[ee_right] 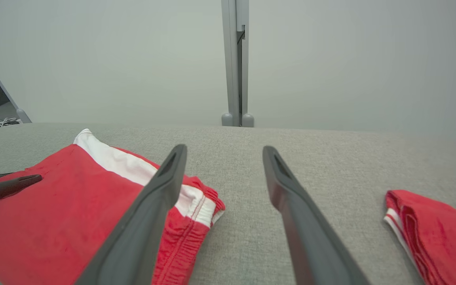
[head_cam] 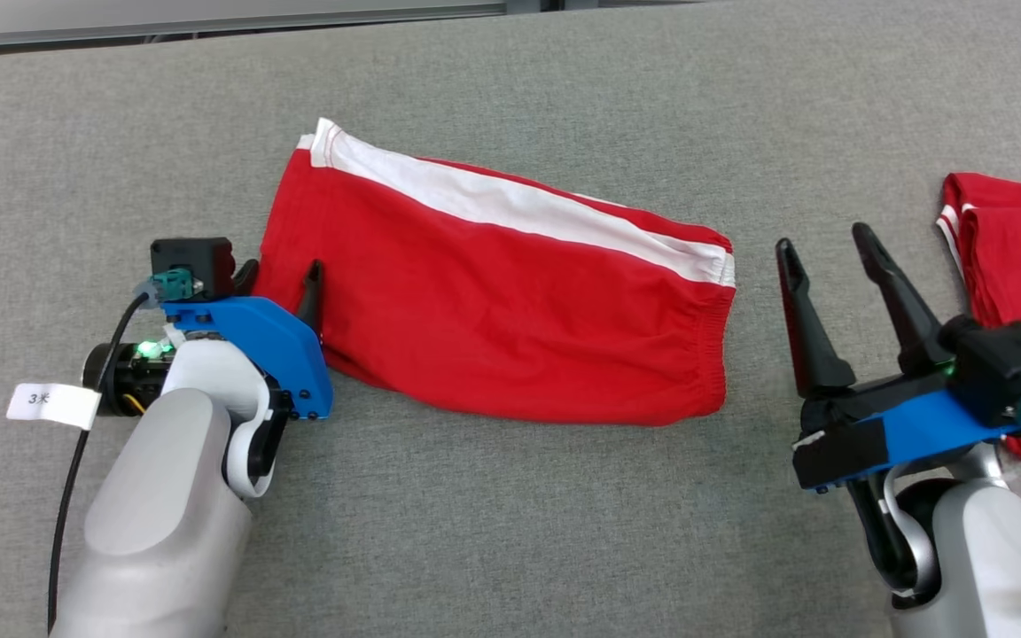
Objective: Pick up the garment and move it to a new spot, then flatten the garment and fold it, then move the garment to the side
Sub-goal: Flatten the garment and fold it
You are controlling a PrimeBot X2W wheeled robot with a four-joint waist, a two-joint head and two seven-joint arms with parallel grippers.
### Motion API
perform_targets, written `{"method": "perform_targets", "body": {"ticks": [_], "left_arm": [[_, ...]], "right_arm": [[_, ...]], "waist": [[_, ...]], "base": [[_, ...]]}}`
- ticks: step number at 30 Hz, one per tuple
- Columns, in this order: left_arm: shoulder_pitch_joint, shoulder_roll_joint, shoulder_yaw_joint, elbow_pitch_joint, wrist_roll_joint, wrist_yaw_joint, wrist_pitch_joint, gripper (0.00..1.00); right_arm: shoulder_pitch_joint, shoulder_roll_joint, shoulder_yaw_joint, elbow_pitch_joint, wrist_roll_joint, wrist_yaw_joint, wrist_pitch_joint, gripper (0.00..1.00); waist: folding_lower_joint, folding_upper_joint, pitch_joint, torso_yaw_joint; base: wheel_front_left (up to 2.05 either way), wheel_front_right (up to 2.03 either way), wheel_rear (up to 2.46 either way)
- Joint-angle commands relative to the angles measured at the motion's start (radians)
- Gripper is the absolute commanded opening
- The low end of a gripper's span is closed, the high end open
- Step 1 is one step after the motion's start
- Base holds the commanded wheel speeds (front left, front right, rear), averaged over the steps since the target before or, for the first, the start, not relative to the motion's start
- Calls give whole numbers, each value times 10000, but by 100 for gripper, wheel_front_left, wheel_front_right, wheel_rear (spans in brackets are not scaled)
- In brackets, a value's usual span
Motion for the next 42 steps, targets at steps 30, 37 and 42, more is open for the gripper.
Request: {"method": "perform_targets", "body": {"ticks": [30,37,42], "left_arm": [[4437,-533,343,-3950,-1088,514,-1453,100],[4397,-277,292,-4517,-287,698,-2967,100],[4671,-246,318,-5004,-122,851,-3461,100]], "right_arm": [[1533,-15,-1232,546,433,1,195,100],[1003,-15,-853,1199,258,1,995,100],[384,-14,-549,1998,5,1,1932,100]], "waist": [[1,0,-1679,794],[1,0,-1907,900],[1,0,-1958,1213]], "base": [[0,0,0],[0,0,0],[0,0,0]]}}
